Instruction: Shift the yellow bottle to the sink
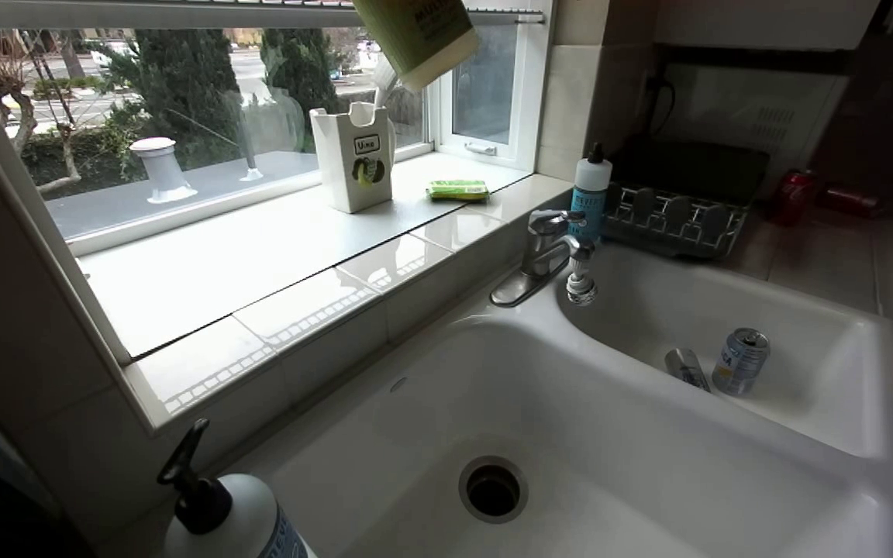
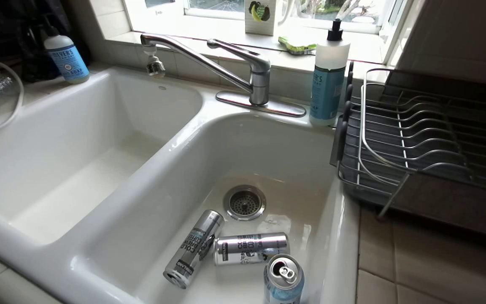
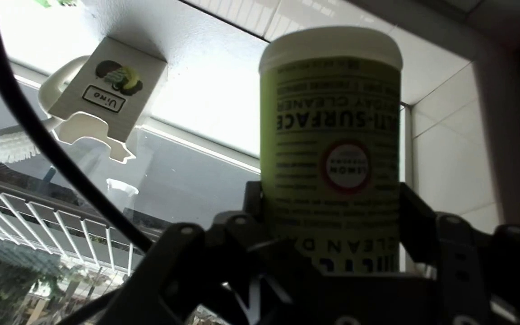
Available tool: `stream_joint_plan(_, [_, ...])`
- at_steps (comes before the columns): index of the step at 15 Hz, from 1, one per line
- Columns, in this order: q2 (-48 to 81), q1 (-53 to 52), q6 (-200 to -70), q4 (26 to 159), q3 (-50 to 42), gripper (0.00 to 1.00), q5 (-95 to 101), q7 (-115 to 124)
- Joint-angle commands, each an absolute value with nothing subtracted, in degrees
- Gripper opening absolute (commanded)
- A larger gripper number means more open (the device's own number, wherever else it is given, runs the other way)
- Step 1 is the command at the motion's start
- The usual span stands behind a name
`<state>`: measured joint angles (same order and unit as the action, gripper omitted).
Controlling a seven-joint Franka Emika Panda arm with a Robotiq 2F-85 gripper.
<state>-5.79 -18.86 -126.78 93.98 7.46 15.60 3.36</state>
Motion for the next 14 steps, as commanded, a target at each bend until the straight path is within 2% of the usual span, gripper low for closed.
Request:
stream_joint_plan(1, [-6.1, -16.2, -126.7, 94.3, 10.0, 0.7, 15.2, 3.1])
stream_joint_plan(5, [-6.5, -16.1, -126.7, 94.7, 10.0, 0.7, 15.1, 3.1])
stream_joint_plan(6, [-6.7, -15.7, -127.6, 96.2, 9.7, 0.45, 15.5, 4.7])
stream_joint_plan(14, [-7.9, -11.7, -136.3, 108.5, 13.5, 0.45, 27.8, 29.3])
